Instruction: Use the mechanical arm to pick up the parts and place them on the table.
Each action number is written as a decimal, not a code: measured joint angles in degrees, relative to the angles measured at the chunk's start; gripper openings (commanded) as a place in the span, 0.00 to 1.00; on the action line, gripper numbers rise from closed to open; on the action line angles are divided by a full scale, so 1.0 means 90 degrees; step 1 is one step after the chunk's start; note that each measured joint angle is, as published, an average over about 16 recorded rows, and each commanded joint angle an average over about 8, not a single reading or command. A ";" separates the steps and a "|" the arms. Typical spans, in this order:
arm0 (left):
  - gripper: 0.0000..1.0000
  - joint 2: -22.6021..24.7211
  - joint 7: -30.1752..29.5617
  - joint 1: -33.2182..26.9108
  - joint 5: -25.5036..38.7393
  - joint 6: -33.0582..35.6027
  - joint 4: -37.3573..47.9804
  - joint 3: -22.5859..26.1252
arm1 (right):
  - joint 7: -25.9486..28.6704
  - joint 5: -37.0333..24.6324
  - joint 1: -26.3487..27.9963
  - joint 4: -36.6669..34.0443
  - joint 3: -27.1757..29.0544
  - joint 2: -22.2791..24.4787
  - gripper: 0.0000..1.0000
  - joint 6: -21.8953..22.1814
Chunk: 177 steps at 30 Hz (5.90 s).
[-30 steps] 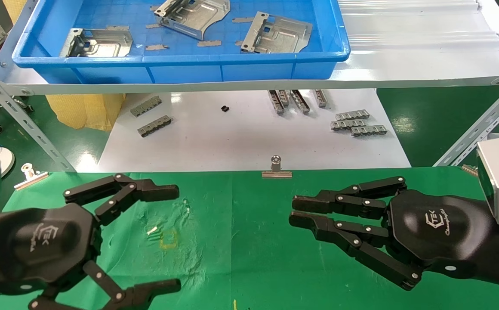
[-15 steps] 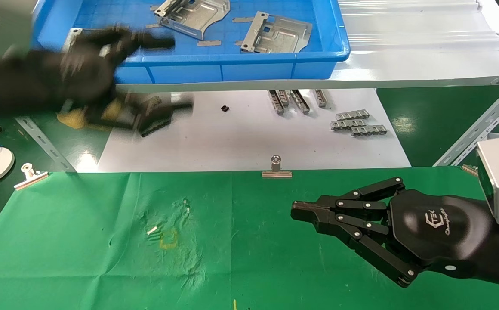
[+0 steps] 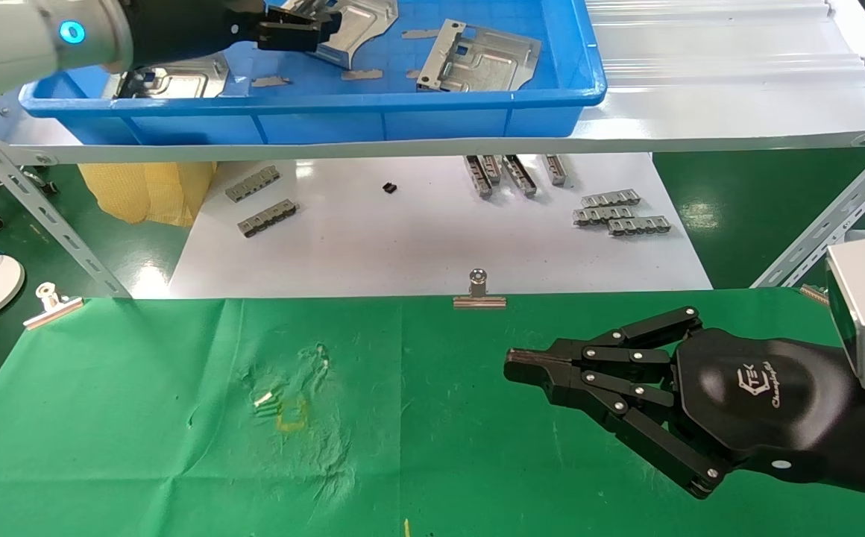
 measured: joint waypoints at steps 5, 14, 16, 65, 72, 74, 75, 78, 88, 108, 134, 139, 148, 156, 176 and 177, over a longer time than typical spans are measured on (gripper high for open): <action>0.00 0.0283 -0.0023 -0.0170 0.0072 -0.0411 0.0500 0.0033 | 0.0000 0.0000 0.0000 0.0000 0.0000 0.0000 0.88 0.0000; 0.00 0.0462 -0.0165 -0.0241 0.0044 -0.0649 0.0850 0.0010 | 0.0000 0.0000 0.0000 0.0000 0.0000 0.0000 1.00 0.0000; 0.00 0.0482 -0.0201 -0.0233 0.0027 -0.0690 0.0884 -0.0001 | 0.0000 0.0000 0.0000 0.0000 0.0000 0.0000 1.00 0.0000; 0.00 -0.0557 0.0913 -0.0314 -0.0571 0.2273 0.0214 -0.0348 | 0.0000 0.0000 0.0000 0.0000 0.0000 0.0000 1.00 0.0000; 0.00 -0.1126 0.1446 -0.0189 -0.0659 0.3747 0.0050 -0.0325 | 0.0000 0.0000 0.0000 0.0000 0.0000 0.0000 1.00 0.0000; 0.00 -0.1292 0.1598 -0.0080 -0.0692 0.4039 -0.0066 -0.0285 | 0.0000 0.0000 0.0000 0.0000 0.0000 0.0000 1.00 0.0000; 0.00 -0.1380 0.1678 -0.0003 -0.0719 0.4163 -0.0147 -0.0257 | 0.0000 0.0000 0.0000 0.0000 0.0000 0.0000 1.00 0.0000; 0.00 -0.1665 0.1920 0.0311 -0.0862 0.4447 -0.0479 -0.0141 | 0.0000 0.0000 0.0000 0.0000 0.0000 0.0000 1.00 0.0000; 0.00 -0.2545 0.2594 0.1666 -0.1650 0.4567 -0.1751 0.0610 | 0.0000 0.0000 0.0000 0.0000 0.0000 0.0000 1.00 0.0000; 0.26 -0.1936 0.4612 0.2006 -0.0696 0.4140 -0.0536 0.2127 | 0.0000 0.0000 0.0000 0.0000 0.0000 0.0000 1.00 0.0000; 1.00 -0.1576 0.5118 0.1969 -0.1235 0.4471 0.0595 0.1795 | 0.0000 0.0000 0.0000 0.0000 0.0000 0.0000 1.00 0.0001; 1.00 -0.1626 0.4759 0.2130 -0.1524 0.4576 0.0654 0.1628 | 0.0000 0.0001 0.0000 -0.0001 0.0000 0.0001 1.00 0.0001; 1.00 -0.1693 0.4487 0.2285 -0.1692 0.4584 0.0519 0.1504 | -0.0001 0.0001 -0.0001 -0.0002 0.0000 0.0001 1.00 0.0001; 1.00 -0.1873 0.4046 0.2559 -0.1847 0.4527 -0.0118 0.1282 | -0.0001 0.0001 -0.0001 -0.0002 0.0000 0.0001 1.00 0.0001; 1.00 -0.2630 0.2096 0.3768 -0.2588 0.4294 -0.2727 0.0308 | -0.0001 0.0001 -0.0001 -0.0002 0.0000 0.0001 1.00 0.0001; 1.00 -0.2669 0.1996 0.3830 -0.2626 0.4282 -0.2861 0.0259 | -0.0001 0.0001 -0.0001 -0.0002 0.0000 0.0001 1.00 0.0001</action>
